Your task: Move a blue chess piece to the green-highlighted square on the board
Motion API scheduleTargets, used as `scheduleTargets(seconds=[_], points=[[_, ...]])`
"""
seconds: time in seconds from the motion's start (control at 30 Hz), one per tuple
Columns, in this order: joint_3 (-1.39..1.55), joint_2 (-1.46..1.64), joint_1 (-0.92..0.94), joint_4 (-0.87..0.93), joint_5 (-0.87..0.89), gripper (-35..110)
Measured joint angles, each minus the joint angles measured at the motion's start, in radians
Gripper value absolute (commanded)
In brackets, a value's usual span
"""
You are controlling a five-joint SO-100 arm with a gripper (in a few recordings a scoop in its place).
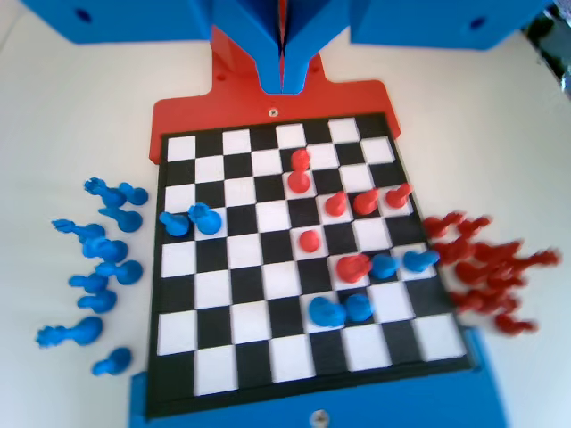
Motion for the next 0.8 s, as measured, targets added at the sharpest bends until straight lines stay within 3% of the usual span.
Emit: scheduleTargets(seconds=[0.43, 0.8], points=[[0.178, -0.057, -0.091, -0.230, 0.393, 1], [0.144, -0.233, -0.195, -0.281, 0.555, 8]])
